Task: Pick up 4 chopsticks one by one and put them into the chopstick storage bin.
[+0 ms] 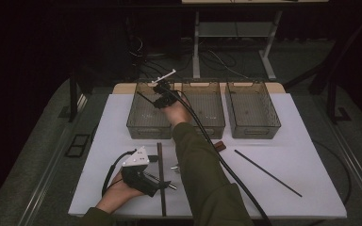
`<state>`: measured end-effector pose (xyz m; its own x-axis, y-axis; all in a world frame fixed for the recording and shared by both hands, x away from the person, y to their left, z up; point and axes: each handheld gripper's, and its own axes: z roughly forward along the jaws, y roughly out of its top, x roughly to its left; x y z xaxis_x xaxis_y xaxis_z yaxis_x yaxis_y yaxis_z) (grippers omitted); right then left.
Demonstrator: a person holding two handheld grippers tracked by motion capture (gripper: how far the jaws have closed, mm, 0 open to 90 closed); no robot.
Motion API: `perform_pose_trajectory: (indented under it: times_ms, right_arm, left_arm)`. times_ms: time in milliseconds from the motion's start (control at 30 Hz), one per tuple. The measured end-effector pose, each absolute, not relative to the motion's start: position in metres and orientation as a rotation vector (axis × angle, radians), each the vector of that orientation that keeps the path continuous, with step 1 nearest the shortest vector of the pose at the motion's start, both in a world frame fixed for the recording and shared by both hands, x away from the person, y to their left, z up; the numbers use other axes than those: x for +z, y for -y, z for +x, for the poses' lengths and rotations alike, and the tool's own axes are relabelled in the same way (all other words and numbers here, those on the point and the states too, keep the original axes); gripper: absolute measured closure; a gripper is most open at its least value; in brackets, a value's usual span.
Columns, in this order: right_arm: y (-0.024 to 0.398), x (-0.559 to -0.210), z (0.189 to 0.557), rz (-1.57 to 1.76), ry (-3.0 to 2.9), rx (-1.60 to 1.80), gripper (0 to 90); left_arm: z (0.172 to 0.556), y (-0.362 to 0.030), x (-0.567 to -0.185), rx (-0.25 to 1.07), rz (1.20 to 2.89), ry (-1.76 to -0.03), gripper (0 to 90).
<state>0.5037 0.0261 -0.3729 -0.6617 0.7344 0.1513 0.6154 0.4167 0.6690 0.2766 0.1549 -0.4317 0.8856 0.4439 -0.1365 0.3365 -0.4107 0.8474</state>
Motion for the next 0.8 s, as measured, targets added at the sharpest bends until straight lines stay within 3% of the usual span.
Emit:
perform_pose_trajectory:
  times_ms: [100, 200, 433, 800]
  right_arm:
    - [-0.03, -0.372, 0.503, 1.207, -2.485, 1.072, 83.1]
    - [-0.029, -0.372, 0.503, 1.258, -2.458, 1.093, 71.1]
    - [-0.02, -0.368, 0.499, 1.215, -2.47, 1.104, 59.0]
    - [0.008, -0.356, 0.472, 1.067, -2.492, 1.208, 45.0]
  left_arm:
    - [0.277, -0.155, -0.431, 0.134, 2.033, -0.567, 0.0]
    - [0.276, -0.155, -0.431, 0.131, 2.037, -0.562, 0.0]
    - [0.278, -0.157, -0.431, 0.141, 2.04, -0.553, 0.0]
    - [0.277, -0.158, -0.431, 0.135, 2.057, -0.548, 0.0]
